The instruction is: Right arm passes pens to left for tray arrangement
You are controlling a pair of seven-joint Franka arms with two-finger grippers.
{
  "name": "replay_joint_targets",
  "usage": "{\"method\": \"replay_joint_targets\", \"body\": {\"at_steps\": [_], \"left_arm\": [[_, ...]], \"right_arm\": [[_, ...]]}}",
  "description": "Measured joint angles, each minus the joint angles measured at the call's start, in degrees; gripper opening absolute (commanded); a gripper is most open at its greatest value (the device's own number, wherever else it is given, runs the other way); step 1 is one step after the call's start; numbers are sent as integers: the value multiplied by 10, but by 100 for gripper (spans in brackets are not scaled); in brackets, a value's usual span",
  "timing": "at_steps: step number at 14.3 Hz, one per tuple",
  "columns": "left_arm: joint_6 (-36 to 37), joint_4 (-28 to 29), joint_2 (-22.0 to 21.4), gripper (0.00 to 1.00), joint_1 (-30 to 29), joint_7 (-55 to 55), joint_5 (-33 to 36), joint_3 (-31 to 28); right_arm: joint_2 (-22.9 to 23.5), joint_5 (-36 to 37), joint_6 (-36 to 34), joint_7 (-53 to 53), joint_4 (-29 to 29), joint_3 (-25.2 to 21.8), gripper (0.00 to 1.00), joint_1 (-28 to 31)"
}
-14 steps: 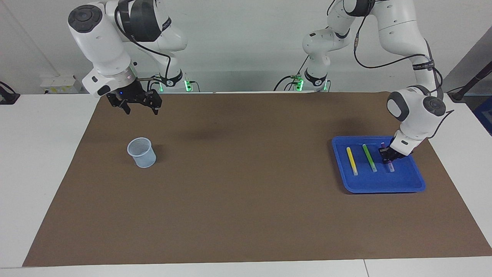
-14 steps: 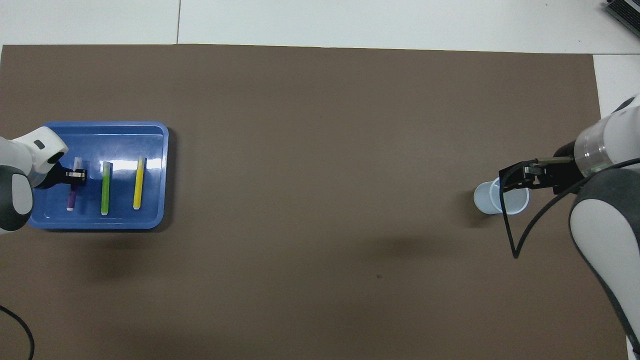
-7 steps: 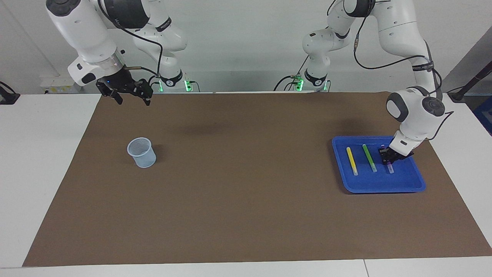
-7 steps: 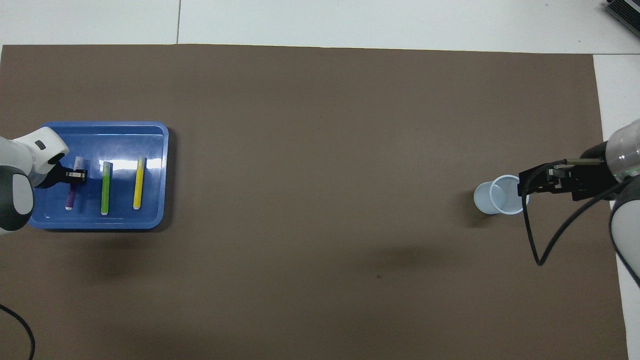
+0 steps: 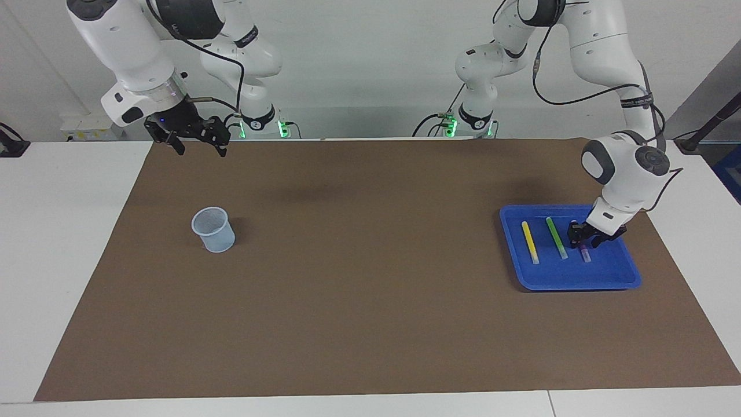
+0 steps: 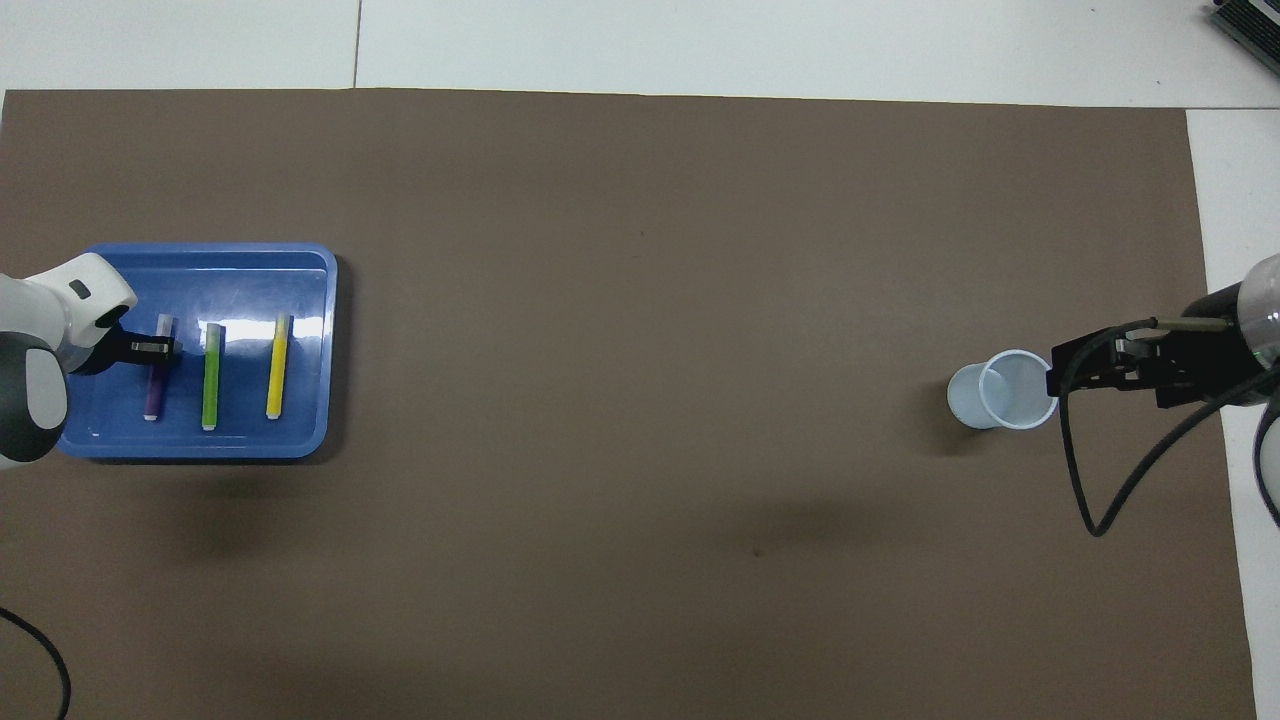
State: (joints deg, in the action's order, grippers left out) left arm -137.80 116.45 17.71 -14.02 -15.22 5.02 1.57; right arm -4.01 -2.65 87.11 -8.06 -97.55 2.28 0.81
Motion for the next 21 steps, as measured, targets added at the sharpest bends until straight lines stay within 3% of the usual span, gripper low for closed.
{"method": "replay_joint_targets", "body": {"at_steps": [3, 5, 6, 16, 21], "left_arm": [[28, -24, 0, 75, 1, 1, -29, 3], [75, -58, 0, 98, 1, 15, -37, 6], [99, -78, -1, 100, 3, 30, -37, 8], [270, -228, -34, 100, 49, 167, -39, 15], [331, -286, -43, 100, 73, 182, -38, 16]], "right_arm": [[0, 0, 0, 0, 0, -1, 100, 0], [0, 0, 0, 0, 0, -1, 100, 0], [0, 0, 0, 0, 0, -1, 100, 0], [0, 0, 0, 0, 0, -5, 100, 3], [0, 0, 0, 0, 0, -5, 100, 3]]}}
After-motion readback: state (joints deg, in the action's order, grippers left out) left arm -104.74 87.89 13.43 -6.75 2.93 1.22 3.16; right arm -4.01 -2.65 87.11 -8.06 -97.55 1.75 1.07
